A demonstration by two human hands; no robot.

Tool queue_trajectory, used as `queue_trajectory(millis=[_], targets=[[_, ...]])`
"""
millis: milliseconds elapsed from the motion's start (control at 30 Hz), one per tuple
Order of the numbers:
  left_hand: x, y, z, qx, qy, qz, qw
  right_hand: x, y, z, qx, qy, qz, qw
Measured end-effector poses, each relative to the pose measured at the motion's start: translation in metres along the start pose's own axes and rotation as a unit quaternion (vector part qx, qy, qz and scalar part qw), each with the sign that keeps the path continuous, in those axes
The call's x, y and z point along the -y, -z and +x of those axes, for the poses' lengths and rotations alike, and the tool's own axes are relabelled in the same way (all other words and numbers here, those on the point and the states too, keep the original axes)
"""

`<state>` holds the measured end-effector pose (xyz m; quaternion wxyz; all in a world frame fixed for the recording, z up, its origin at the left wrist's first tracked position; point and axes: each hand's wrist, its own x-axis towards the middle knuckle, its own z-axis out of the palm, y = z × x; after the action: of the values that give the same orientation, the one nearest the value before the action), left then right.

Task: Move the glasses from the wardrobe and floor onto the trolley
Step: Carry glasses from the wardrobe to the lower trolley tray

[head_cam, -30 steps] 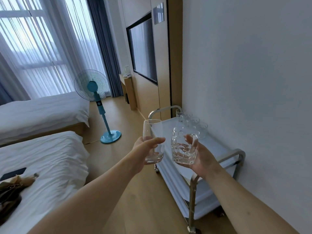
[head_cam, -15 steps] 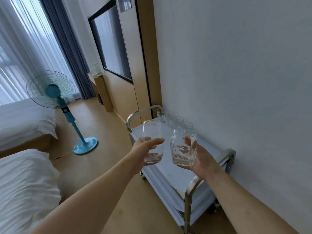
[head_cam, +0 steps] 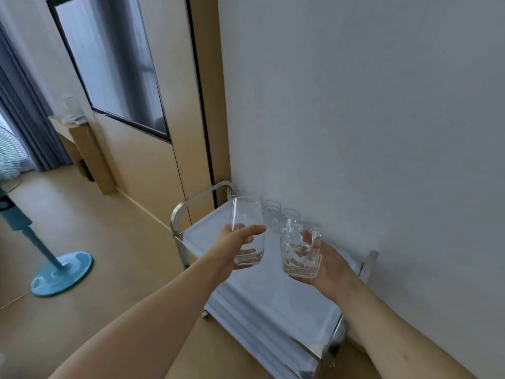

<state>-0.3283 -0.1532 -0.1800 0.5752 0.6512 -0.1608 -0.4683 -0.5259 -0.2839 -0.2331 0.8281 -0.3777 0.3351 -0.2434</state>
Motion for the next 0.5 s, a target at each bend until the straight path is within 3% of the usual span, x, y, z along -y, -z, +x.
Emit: queue_trajectory(millis=[167, 367, 500], targets=[[-0.002, 0.016, 0.035, 0.049, 0.024, -0.003, 0.999, -0.015, -0.007, 0.009, -0.063, -0.003, 0.011, 0.998], [0.009, 0.011, 0.075, 0.084, 0.062, -0.007, 0.995, -0.020, -0.001, 0.024, -0.041, 0.000, -0.017, 0.999], [0.013, 0.000, 0.103, 0.096, 0.076, 0.009, 0.992, -0.017, 0.012, 0.046, -0.080, 0.004, -0.010, 0.997]])
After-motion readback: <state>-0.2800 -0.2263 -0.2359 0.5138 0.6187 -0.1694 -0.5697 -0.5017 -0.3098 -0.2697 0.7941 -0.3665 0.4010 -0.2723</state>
